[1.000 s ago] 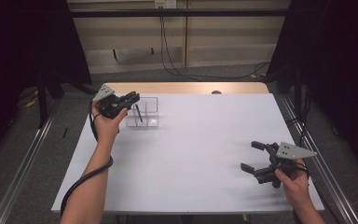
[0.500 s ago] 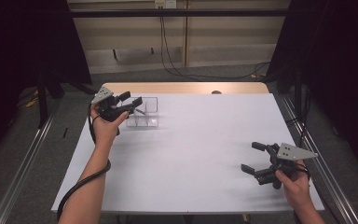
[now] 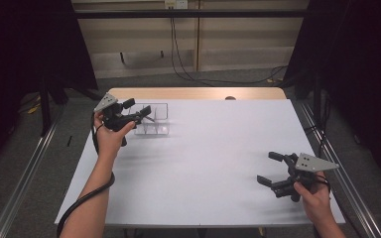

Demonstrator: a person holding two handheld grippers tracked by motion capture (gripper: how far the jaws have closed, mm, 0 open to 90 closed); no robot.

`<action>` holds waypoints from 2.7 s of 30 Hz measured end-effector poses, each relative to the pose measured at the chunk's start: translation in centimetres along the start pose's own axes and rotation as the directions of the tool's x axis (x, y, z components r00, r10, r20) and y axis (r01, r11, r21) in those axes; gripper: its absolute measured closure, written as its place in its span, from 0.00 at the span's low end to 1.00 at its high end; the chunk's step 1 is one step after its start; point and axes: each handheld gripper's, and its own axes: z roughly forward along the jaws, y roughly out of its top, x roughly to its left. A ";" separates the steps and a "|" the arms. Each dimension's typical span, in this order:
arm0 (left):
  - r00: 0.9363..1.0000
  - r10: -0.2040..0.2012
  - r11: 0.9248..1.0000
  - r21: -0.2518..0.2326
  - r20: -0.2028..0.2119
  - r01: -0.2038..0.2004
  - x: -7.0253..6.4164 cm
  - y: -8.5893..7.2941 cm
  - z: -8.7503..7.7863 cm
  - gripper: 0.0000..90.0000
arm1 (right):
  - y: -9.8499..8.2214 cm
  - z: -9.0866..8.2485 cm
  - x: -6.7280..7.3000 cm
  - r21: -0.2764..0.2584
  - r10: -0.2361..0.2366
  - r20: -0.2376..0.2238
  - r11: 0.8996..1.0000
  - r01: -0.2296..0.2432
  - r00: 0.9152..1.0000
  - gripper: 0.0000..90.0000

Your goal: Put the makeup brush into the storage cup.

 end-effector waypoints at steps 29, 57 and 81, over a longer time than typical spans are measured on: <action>1.000 0.016 1.000 -0.011 0.008 -0.016 -1.0 -1.0 -3.0 0.05 | 0.2 -0.4 0.3 -0.005 0.001 0.015 1.000 -0.001 1.000 0.04; 0.999 0.000 1.000 -0.031 0.043 0.001 -1.8 -2.8 -5.6 0.02 | 0.3 -0.1 0.4 -0.005 -0.006 0.009 1.000 0.006 1.000 0.04; 0.998 0.037 0.999 -0.010 0.058 -0.037 -2.6 -4.0 -7.4 0.01 | 0.3 -0.2 0.2 -0.007 -0.005 0.010 1.000 0.005 1.000 0.04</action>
